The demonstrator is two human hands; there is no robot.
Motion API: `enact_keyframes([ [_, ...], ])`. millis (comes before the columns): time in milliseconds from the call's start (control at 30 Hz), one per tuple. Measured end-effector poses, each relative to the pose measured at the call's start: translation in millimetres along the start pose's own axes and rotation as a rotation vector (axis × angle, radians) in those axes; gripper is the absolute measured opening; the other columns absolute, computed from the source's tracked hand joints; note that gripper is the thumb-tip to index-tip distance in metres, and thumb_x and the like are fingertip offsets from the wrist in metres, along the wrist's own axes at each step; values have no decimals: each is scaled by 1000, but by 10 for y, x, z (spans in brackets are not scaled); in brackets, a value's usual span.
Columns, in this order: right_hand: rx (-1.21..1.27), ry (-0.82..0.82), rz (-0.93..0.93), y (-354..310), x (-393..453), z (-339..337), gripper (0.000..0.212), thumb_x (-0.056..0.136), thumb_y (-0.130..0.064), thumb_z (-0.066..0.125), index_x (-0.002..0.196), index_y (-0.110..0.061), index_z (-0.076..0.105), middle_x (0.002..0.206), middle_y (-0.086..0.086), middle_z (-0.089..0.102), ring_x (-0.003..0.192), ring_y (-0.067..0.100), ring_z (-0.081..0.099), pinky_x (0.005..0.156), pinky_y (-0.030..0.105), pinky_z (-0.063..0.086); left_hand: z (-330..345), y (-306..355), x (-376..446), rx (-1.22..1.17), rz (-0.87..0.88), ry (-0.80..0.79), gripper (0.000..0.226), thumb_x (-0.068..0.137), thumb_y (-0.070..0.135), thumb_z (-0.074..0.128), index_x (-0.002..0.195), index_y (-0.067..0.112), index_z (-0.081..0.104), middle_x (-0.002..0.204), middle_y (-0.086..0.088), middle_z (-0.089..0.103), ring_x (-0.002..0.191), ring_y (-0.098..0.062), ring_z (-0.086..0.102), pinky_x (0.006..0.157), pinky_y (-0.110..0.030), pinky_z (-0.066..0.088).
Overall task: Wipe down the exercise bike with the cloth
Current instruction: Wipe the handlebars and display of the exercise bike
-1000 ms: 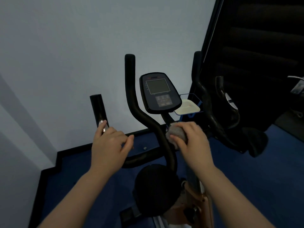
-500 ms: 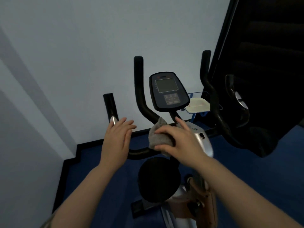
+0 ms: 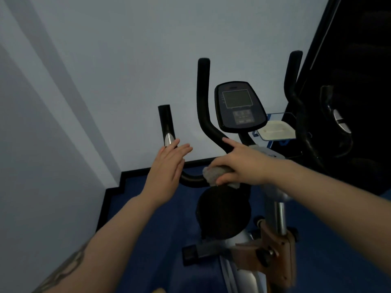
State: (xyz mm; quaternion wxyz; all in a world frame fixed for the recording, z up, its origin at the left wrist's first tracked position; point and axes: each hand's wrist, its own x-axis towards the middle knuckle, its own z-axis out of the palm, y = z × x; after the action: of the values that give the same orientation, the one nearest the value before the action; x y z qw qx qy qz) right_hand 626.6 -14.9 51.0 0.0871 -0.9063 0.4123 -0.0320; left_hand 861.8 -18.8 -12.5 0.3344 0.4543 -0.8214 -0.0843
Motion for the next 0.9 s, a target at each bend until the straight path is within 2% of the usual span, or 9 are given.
enact_keyframes([
  [67, -1, 1, 18, 42, 0, -15, 42, 90, -55, 57, 126, -33, 59, 98, -8, 72, 129, 19, 50, 105, 8, -24, 8, 2, -7, -15, 6, 24, 40, 103, 5, 39, 140, 16, 50, 148, 2, 45, 144, -5, 19, 119, -22, 4],
  [167, 17, -5, 97, -49, 103, 100, 46, 86, -58, 60, 126, -34, 60, 117, -5, 69, 147, 24, 20, 116, 28, 12, 19, 10, 9, -29, 16, 58, 39, 103, 5, 39, 140, 14, 50, 148, 2, 44, 143, -4, 20, 117, -15, 2],
  [267, 125, -1, 143, -150, 155, 159, 50, 85, -58, 62, 130, -36, 57, 129, -3, 63, 148, 20, 12, 111, 26, 15, -8, -56, 16, -6, 53, 25, 41, 104, 16, 35, 142, 17, 47, 151, 6, 39, 144, -3, 20, 119, -19, 5],
  [333, 148, -2, 172, -92, 89, 134, 48, 86, -58, 61, 129, -39, 56, 128, -9, 63, 143, 11, 17, 107, 18, 14, -61, -155, 39, 45, 116, -26, 42, 104, 23, 34, 144, 20, 44, 153, 8, 36, 145, -4, 21, 121, -26, 9],
  [400, 128, 17, 231, -93, 26, 122, 45, 86, -59, 60, 126, -40, 58, 118, -12, 66, 133, 6, 37, 102, 27, 33, -129, -270, 86, 79, 195, -83, 44, 104, 32, 32, 147, 21, 40, 155, 9, 33, 146, -5, 21, 121, -31, 12],
  [467, 128, 62, 253, -235, 107, 155, 40, 86, -57, 60, 121, -37, 62, 102, -9, 69, 103, 8, 60, 83, 30, 47, -176, -367, 152, 93, 242, -120, 50, 102, 40, 33, 149, 22, 35, 158, 8, 27, 149, -6, 14, 122, -32, 9],
  [600, 214, 73, 305, -544, 460, 237, 37, 87, -58, 59, 106, -28, 66, 85, -9, 68, 75, 7, 58, 70, 31, 46, -224, -551, 317, 34, 273, -106, 57, 101, 45, 37, 152, 21, 31, 163, 4, 16, 152, -13, 0, 122, -29, -4],
  [767, 243, -58, 439, -574, 249, 148, 21, 87, -61, 56, 92, -42, 48, 82, -14, 58, 81, 8, 52, 72, 33, 43, -331, -783, 586, -13, 280, -10, 52, 104, 33, 33, 153, 16, 30, 164, 0, 13, 152, -19, -1, 122, -33, -1],
  [900, 149, 55, 540, -842, 505, 256, 35, 94, -60, 43, 87, -25, 45, 78, -10, 52, 73, 14, 50, 63, 32, 32, -397, -915, 773, 10, 406, -30, 59, 100, 40, 41, 153, 16, 30, 164, -3, 15, 152, -21, 1, 123, -35, 0],
])
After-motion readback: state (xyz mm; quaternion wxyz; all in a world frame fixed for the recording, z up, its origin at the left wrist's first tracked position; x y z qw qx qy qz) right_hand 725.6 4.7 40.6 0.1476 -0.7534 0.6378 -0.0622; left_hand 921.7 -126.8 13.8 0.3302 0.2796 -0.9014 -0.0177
